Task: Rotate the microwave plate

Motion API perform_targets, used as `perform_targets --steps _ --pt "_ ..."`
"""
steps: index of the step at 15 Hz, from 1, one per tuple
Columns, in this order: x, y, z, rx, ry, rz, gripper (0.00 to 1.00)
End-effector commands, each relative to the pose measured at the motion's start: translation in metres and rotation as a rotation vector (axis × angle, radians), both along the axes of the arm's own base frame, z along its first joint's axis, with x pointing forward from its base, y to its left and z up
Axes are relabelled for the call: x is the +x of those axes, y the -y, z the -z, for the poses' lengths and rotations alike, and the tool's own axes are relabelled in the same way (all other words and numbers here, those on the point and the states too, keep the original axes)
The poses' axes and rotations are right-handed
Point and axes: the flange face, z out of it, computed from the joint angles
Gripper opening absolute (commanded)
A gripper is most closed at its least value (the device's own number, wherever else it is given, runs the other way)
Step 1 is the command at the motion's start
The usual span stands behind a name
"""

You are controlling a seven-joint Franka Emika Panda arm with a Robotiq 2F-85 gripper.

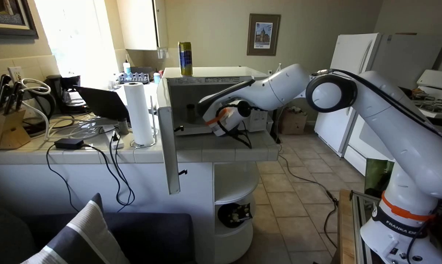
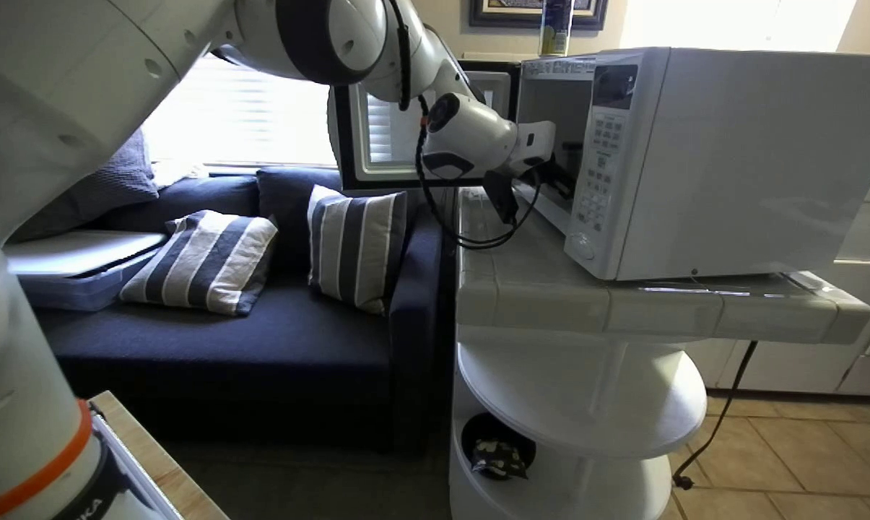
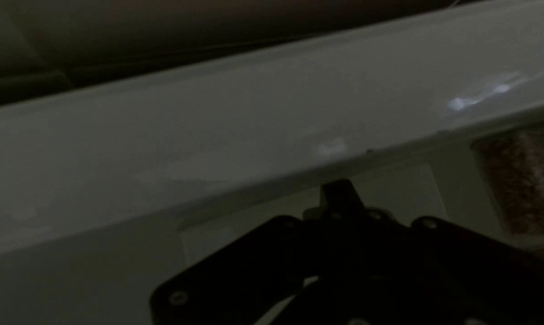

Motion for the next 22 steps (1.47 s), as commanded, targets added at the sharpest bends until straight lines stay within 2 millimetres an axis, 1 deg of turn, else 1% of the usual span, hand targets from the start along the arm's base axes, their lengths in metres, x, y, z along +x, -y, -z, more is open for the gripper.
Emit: perform_targets --steps 1,6,8,13,22 --pt "-0.011 -0.011 0.012 0.072 -0.074 -0.054 0.00" --pt "-0.019 -0.018 0.007 0.128 -0.100 -0.062 0.00" --pt "-0.019 -0.022 0.003 0.157 -0.091 -0.063 0.00" --pt "-0.011 -0.032 -0.003 0.223 -0.046 -0.070 0.00" --pt "0.001 -0.038 -0.005 0.330 0.031 -0.040 0.00"
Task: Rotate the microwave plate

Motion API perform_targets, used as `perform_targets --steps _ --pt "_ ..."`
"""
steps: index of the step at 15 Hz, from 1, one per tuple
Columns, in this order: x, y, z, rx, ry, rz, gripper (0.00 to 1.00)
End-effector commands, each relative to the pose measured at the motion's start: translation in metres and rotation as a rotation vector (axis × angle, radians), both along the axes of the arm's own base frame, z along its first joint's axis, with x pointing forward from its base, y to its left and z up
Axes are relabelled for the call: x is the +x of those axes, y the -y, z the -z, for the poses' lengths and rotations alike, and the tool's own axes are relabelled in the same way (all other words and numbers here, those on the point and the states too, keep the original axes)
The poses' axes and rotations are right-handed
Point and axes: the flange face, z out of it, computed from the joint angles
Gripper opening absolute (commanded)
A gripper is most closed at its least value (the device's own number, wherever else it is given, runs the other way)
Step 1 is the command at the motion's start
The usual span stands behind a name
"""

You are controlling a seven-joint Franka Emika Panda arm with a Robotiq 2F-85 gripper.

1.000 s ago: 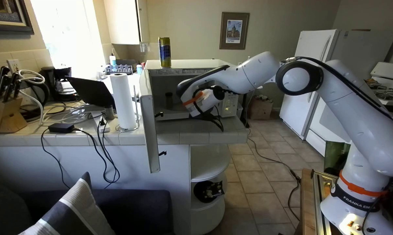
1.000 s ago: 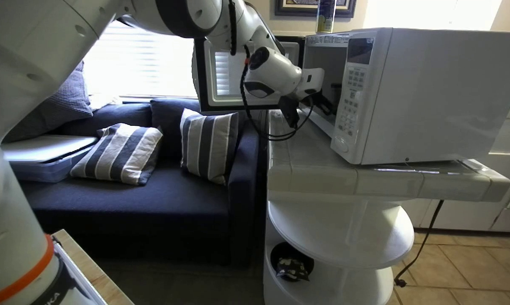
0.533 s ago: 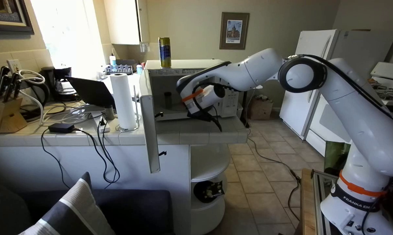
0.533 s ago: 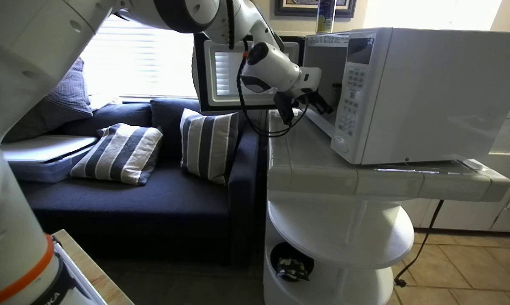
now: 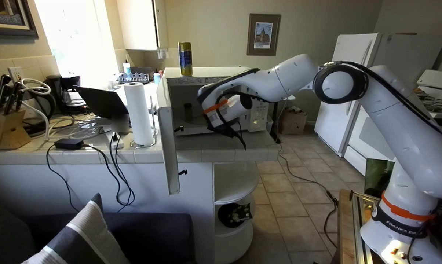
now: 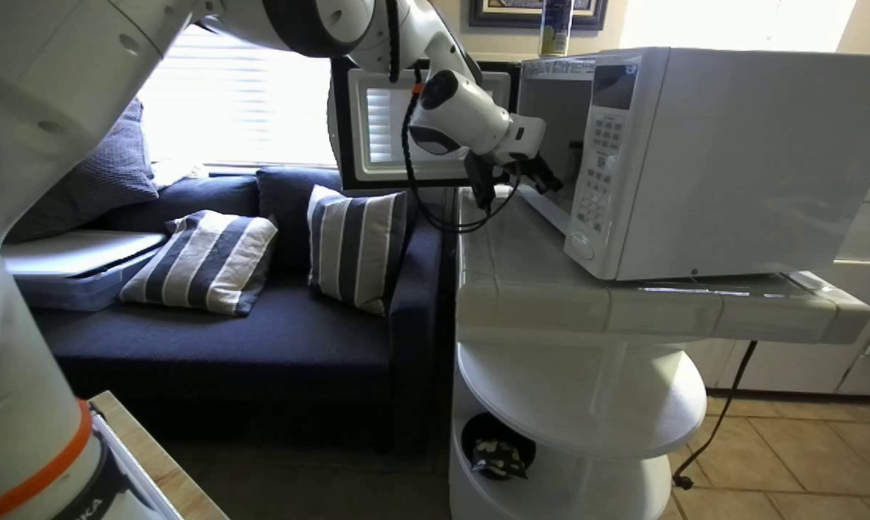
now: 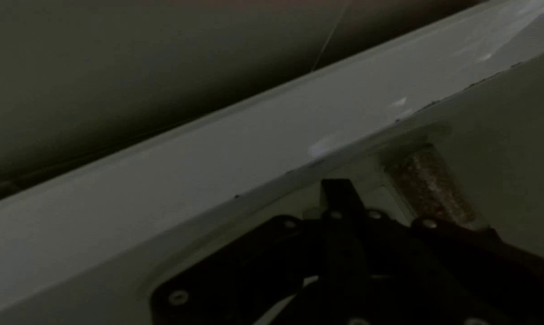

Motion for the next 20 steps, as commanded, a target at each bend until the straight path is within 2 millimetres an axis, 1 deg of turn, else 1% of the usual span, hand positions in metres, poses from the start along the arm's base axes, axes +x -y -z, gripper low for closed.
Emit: perform_targets --steps 1,9,15,20 --pt "0.004 -0.010 0.012 0.099 0.013 -0.002 0.00" --pt "0.014 -0.022 0.012 0.203 0.063 0.016 0.00" --pt "0.018 -0.024 0.009 0.253 0.096 0.043 0.00" --pt "0.013 -0.027 0.004 0.270 0.095 0.049 0.00"
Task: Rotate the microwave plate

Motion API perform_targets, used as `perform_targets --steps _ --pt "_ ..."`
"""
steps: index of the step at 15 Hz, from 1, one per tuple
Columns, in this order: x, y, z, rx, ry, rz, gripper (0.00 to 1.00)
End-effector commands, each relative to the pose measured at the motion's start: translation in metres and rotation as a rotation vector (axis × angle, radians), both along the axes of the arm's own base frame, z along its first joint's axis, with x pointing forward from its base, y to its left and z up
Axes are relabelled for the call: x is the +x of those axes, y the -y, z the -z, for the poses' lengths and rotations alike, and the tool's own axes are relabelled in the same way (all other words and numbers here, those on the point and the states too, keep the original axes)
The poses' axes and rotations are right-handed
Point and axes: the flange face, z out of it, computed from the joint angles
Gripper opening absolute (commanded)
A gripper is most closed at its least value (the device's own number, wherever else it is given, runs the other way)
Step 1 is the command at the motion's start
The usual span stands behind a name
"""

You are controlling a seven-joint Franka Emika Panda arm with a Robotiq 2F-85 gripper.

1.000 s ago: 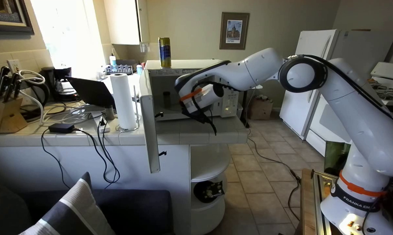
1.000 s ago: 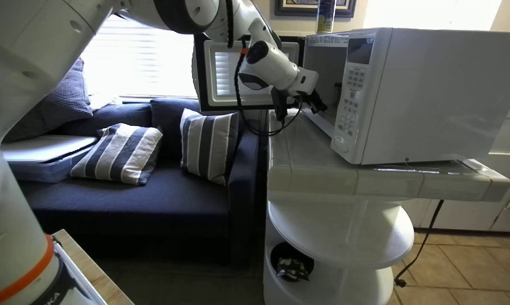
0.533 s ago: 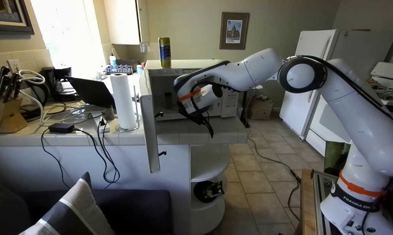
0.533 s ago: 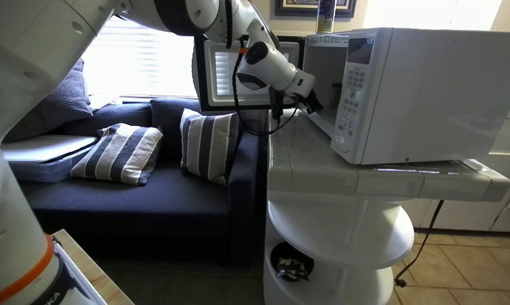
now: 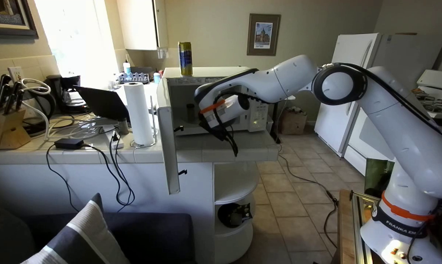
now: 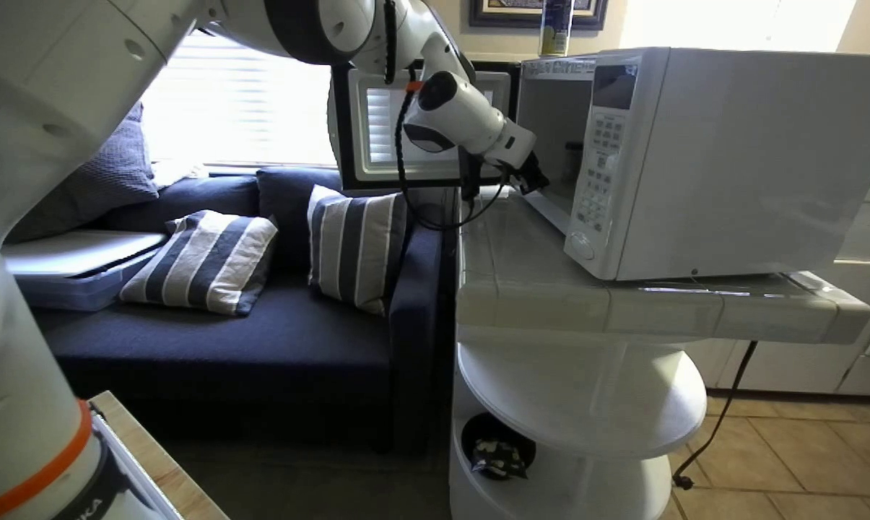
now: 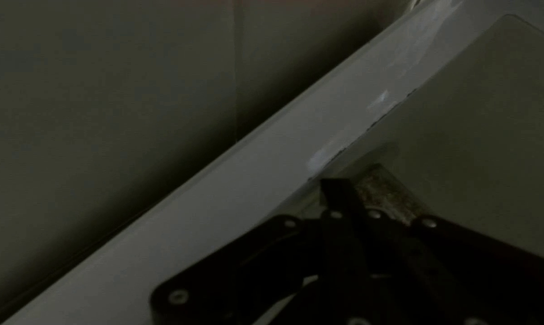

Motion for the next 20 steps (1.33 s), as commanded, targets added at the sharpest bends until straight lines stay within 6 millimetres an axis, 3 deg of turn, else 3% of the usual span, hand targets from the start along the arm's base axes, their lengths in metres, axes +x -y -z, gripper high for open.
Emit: perform_targets --steps 1,7,11,14,15,16,20 --pt "-0.001 -0.006 -0.001 0.021 0.003 -0.009 0.00" --pt "-0.021 -0.011 -0.017 -0.016 -0.028 -0.026 0.00" --pt "-0.053 -0.001 -0.029 -0.140 -0.103 0.002 0.00" --pt "-0.069 -0.002 -0.053 -0.257 -0.097 -0.015 0.00" --pt "-0.075 -0.004 -0.066 -0.287 -0.078 -0.031 0.26" --pt "-0.080 -0.007 -0.077 -0.314 -0.065 -0.047 0.27" --pt "-0.117 -0.008 -0.113 -0.425 -0.081 -0.094 0.56"
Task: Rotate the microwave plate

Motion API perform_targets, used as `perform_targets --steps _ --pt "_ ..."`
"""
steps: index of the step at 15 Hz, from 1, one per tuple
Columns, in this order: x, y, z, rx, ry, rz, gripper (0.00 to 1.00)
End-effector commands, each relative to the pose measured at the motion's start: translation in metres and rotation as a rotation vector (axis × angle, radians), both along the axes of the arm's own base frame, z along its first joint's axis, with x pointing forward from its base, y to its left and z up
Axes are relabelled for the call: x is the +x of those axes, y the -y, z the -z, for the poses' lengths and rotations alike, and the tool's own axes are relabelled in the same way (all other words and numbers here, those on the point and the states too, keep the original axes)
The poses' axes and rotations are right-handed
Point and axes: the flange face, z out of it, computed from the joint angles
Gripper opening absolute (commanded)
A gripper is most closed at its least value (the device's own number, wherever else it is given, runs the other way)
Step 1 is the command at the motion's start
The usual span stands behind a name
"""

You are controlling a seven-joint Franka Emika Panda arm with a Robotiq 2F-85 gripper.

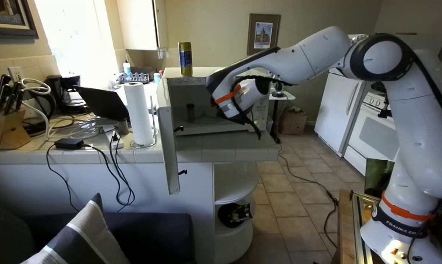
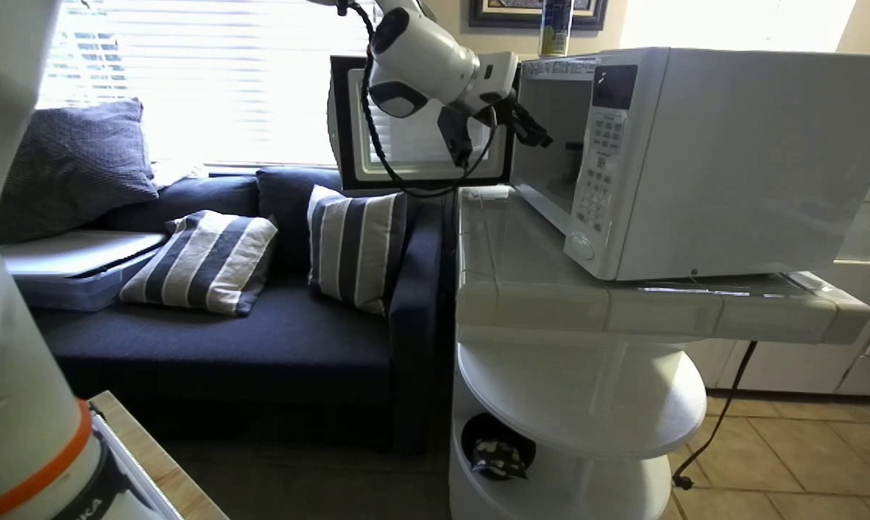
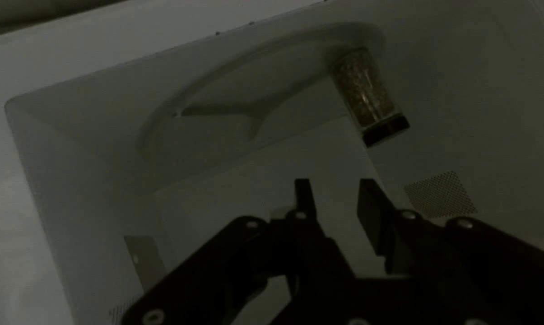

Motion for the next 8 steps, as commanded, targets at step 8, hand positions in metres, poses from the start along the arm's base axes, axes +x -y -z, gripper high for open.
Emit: perform_targets --steps 8 --pt "-0.109 -0.007 -0.044 -0.079 -0.223 -0.044 1.00"
